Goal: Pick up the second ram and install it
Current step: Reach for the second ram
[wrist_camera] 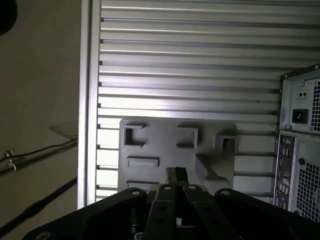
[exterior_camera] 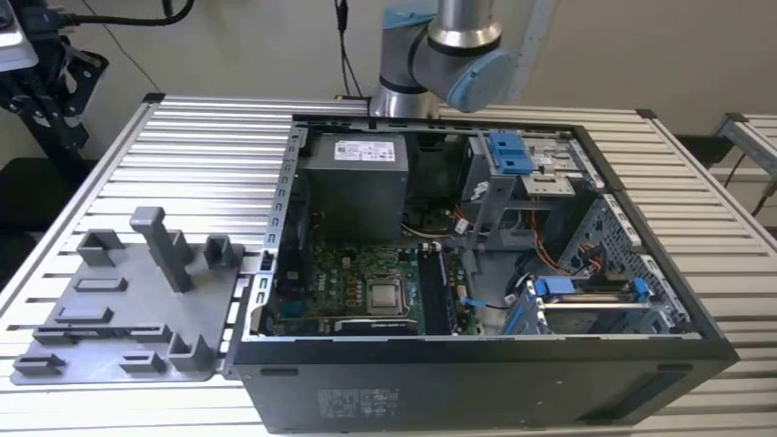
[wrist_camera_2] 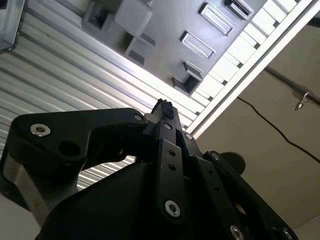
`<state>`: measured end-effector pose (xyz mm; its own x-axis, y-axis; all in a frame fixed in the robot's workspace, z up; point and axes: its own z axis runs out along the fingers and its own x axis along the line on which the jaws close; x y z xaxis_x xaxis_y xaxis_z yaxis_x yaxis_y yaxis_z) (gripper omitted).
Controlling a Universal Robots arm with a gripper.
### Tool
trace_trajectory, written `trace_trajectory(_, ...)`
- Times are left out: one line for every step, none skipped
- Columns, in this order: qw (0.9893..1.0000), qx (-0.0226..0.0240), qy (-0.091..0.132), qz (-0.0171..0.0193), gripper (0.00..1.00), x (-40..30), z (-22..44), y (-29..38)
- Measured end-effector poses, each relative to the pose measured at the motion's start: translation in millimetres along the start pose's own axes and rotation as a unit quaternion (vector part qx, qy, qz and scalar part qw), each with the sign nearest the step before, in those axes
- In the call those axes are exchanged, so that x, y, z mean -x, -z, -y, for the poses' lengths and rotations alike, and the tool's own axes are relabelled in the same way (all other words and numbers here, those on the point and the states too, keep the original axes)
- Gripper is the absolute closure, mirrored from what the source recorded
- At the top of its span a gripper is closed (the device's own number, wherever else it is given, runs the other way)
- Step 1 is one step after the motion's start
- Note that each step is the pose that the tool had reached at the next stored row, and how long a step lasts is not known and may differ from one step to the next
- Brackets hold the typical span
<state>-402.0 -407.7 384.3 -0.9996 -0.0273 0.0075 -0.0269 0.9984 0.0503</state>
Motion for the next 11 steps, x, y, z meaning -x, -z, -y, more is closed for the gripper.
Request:
trace_trajectory(1.0,0.0,0.001,0.0001,0.89,-0.9,0.0,-0.2)
trace_trajectory(1.0,0.0,0.002,0.0,0.89,-1.1,0.0,-0.2)
trace_trajectory(1.0,0.0,0.003,0.0,0.89,-1.1,0.0,-0.2)
trace_trajectory(1.0,0.0,0.003,0.0,0.89,-1.1,0.0,-0.2)
trace_trajectory(1.0,0.0,0.003,0.0,0.89,-1.1,0.0,-0.2)
trace_trajectory(1.0,0.0,0.003,0.0,0.89,-1.2,-0.1,-0.2)
trace_trajectory(1.0,0.0,0.003,0.0,0.89,-1.3,0.0,-0.2)
trace_trajectory(1.0,0.0,0.003,-0.0001,0.89,-1.4,0.4,-0.2)
trace_trajectory(1.0,0.0,0.003,0.0,0.89,-1.4,1.0,-0.3)
trace_trajectory(1.0,0.0,0.003,-0.0001,0.89,-1.4,1.9,-0.3)
trace_trajectory(1.0,0.0,0.003,-0.0003,0.89,-1.3,3.3,-0.3)
